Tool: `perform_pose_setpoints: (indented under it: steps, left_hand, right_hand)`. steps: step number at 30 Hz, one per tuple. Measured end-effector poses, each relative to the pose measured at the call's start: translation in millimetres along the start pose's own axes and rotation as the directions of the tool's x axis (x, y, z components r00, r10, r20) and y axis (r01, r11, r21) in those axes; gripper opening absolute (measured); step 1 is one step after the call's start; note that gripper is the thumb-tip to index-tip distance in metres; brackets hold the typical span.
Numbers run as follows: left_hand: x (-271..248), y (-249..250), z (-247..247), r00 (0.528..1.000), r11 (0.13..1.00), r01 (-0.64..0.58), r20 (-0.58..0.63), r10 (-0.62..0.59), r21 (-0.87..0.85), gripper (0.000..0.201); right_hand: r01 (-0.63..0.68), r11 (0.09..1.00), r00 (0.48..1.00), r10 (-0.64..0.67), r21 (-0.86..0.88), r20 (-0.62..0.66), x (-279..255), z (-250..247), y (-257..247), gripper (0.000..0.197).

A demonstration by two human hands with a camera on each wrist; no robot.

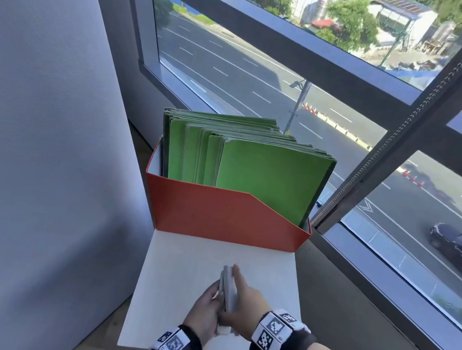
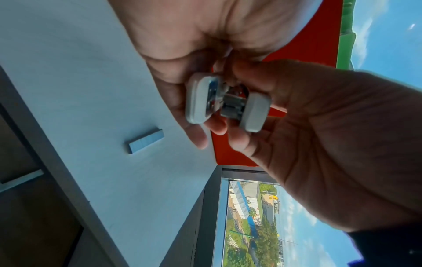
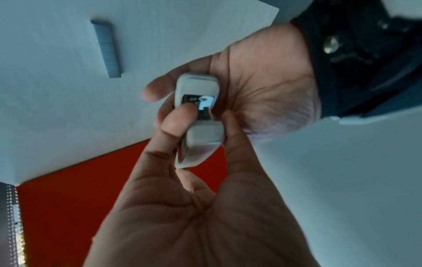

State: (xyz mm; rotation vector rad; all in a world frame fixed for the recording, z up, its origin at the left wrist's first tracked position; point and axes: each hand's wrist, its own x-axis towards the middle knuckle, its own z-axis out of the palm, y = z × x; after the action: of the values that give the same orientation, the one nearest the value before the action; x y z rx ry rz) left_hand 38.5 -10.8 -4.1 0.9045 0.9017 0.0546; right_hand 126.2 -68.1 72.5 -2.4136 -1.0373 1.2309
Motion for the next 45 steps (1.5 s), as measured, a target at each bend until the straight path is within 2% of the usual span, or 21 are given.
perform_pose_setpoints:
  steps: [3,10,18,20,23,25,29,35,40,45]
  left_hand:
    - [3,2,2,1.0,0.999,0.006,0.006,-0.005,-0.038,0.034]
    - [-1,5,10,0.999,0.981,0.032,0.005,-0.032,-0.193,0.032]
    - [1,0,7,0.998,0.966,0.056,-0.017,-0.062,-0.253,0.032]
    - [4,-8,2,0.995,0.972,0.071,-0.046,-0.084,-0.224,0.036]
    - [2,-13,-1,0.998,0.978,0.023,-0.053,-0.035,-0.209,0.047]
    - [3,-13,0,0.998,0.971,0.023,-0.046,-0.035,-0.239,0.049]
    - [6,-11,1,0.997,0.974,0.041,-0.048,-0.053,-0.222,0.037]
    - [2,-4,2,0.998,0.996,0.003,-0.06,-0.009,-0.094,0.039]
    - [4,2,4,0.999,0.996,0.015,-0.048,-0.02,-0.092,0.043]
    - [7,7,4,0.999,0.996,0.027,-0.039,-0.031,-0.089,0.05]
  right_hand:
    - [-0.033,0.998,0.999,0.035,-0.045,0.035,-2,-1,-3,0.099]
    - [-0.084,0.983,0.996,0.089,-0.163,0.023,5,0,-10,0.088]
    - [-0.13,0.97,0.985,0.15,-0.206,0.083,8,-11,-22,0.085]
    - [-0.138,0.979,0.983,0.154,-0.152,0.099,5,-21,-26,0.071]
    - [-0.133,0.987,0.976,0.146,-0.091,0.161,3,-37,-30,0.055]
    - [-0.113,0.983,0.98,0.134,-0.148,0.145,7,-43,-32,0.046]
    - [-0.129,0.96,0.98,0.162,-0.249,0.113,22,-53,-36,0.018]
    - [-0.109,0.947,0.989,0.135,-0.304,0.067,41,-78,-40,0.011]
    - [-0.109,0.929,0.989,0.135,-0.353,0.052,53,-101,-52,0.017]
    - [-0.118,0.94,0.992,0.124,-0.321,-0.002,64,-116,-58,0.018]
